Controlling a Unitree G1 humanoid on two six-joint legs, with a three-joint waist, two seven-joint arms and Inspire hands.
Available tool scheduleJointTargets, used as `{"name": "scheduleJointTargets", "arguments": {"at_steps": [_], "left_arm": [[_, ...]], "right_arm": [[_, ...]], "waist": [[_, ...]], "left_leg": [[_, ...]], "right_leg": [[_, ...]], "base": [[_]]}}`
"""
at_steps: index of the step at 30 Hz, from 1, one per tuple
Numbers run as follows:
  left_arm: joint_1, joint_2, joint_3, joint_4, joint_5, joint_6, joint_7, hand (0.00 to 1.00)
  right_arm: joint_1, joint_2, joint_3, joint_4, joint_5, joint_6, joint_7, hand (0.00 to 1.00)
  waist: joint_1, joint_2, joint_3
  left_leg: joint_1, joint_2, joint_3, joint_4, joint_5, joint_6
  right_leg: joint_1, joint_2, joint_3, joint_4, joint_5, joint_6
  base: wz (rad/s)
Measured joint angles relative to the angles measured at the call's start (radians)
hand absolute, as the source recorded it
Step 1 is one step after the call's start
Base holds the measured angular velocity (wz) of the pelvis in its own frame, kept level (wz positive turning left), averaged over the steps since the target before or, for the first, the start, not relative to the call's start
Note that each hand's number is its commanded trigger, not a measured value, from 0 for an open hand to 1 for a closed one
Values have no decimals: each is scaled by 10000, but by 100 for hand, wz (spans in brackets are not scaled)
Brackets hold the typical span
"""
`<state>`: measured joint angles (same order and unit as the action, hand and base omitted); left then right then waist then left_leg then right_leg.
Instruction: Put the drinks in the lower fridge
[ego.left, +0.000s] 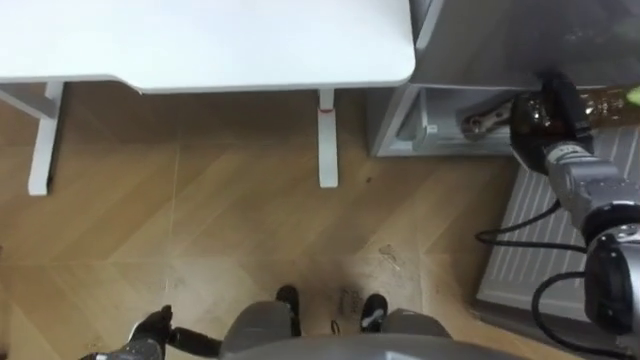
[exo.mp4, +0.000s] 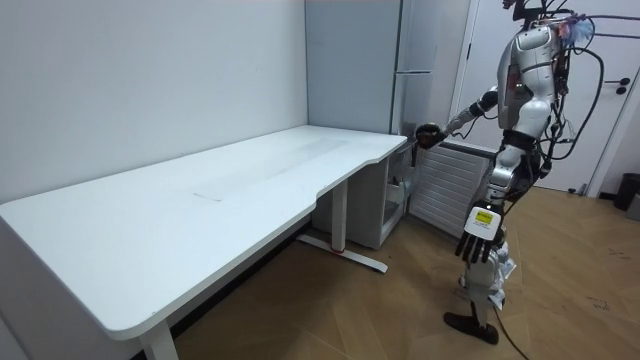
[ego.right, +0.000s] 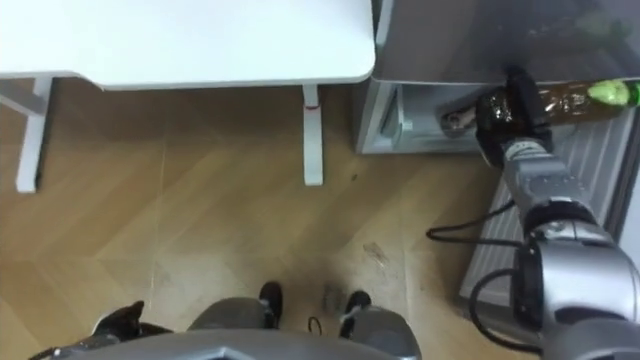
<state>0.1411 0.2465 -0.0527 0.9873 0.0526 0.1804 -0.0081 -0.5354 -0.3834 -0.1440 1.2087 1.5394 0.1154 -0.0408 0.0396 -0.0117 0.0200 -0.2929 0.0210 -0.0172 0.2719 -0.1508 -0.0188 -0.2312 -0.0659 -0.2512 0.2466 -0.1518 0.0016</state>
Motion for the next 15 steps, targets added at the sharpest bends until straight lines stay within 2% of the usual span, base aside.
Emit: {"name": "scheduleJointTargets", "arguments": {"at_steps": [1,6,8,11,15], "left_arm": [[-122,30,-40,155,-3,-9,-13,0],[-641,58,-549,651,-56,-69,11,0],[-926,62,-892,761,-228,-135,55,0],[-1032,95,-884,1002,-209,-192,39,0],[-1019,91,-886,1145,-235,-202,-36,0]], "right_arm": [[-124,-11,-4,-1,33,-1,24,100],[-831,-141,-22,159,66,-57,-85,100],[-1166,-327,10,489,26,-63,-423,100],[-1180,-367,-164,524,-21,-204,-379,100],[-1381,-581,-150,762,-464,-221,-816,100]], "waist": [[-2,-23,63],[74,-27,179],[319,-45,209],[501,-155,276],[706,-168,284]], "left_leg": [[-195,2,-7,33,52,-9],[-1290,67,24,471,203,-31],[-1755,67,31,540,348,-37],[-2066,61,37,631,443,-57],[-2294,36,34,746,477,-51]], "right_leg": [[-236,-14,-12,137,8,-13],[-1320,-24,-34,557,119,-154],[-1835,-43,4,772,106,-169],[-2225,-92,-3,1050,74,-220],[-2473,-141,-13,1158,50,-234]], "base": [[4],[-1],[6],[4],[0]]}}
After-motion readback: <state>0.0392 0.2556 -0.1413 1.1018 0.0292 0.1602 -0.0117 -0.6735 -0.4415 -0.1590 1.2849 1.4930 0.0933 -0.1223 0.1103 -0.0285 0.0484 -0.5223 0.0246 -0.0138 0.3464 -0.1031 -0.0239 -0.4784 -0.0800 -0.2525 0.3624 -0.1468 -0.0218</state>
